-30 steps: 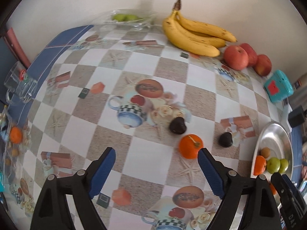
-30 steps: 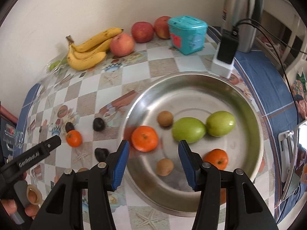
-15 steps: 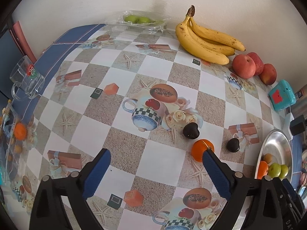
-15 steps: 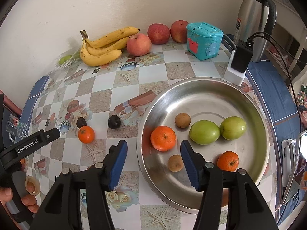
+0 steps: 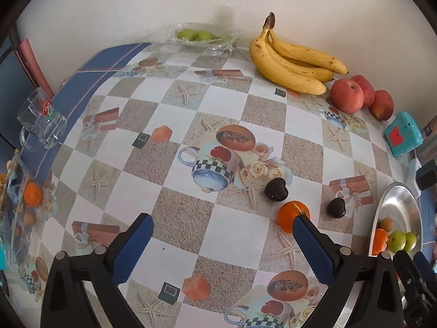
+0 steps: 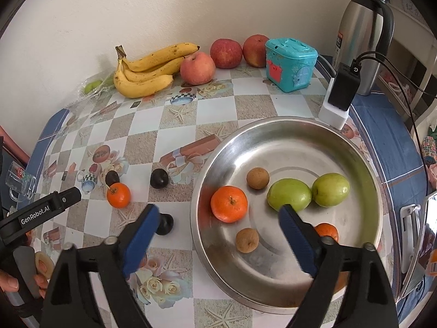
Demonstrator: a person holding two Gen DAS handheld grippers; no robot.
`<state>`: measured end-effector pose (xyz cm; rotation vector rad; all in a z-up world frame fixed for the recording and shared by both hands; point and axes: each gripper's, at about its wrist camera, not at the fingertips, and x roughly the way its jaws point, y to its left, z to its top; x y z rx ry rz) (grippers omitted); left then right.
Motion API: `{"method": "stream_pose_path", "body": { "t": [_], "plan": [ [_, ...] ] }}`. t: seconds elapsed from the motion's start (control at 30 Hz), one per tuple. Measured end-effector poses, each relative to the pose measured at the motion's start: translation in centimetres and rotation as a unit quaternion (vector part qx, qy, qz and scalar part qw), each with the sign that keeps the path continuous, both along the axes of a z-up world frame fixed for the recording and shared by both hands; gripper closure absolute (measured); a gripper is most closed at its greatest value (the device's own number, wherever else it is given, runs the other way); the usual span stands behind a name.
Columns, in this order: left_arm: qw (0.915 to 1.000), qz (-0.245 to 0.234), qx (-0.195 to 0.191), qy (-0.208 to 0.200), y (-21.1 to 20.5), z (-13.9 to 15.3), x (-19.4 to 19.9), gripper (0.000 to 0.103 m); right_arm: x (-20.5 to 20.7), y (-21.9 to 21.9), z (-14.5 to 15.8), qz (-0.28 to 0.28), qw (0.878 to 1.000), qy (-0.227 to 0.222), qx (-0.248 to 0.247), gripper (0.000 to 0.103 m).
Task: Organize fruits
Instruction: 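Withdraw both open grippers from the bowl toward the remaining fruit on the table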
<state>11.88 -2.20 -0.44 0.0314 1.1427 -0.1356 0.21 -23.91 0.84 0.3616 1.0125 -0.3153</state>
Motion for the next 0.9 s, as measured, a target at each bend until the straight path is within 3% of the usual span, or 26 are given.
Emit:
{"method": "stream_pose_path", "body": {
  "t": [0.17,0.63,0.9],
  "plan": [
    [0.9997,-0.006,-0.014,-0.019,0.0,0.5,-0.2,0.000,0.0,-0.1,-0.1,-0.005,1.000,-0.013,0.011,0.004],
    [0.9925,0.019,-0.118,-0.024,2.0,1.4,0.6,0.000,0.6,0.4,-0.6,-0.005,1.000,-0.013,0.023,0.004],
    [0.9967,0.020,-0.078,0.005,2.3,-0.4,1.0,0.000,2.1,2.8,-1.4,0.041,0.998,-0.013,0.037,0.004]
  ]
}}
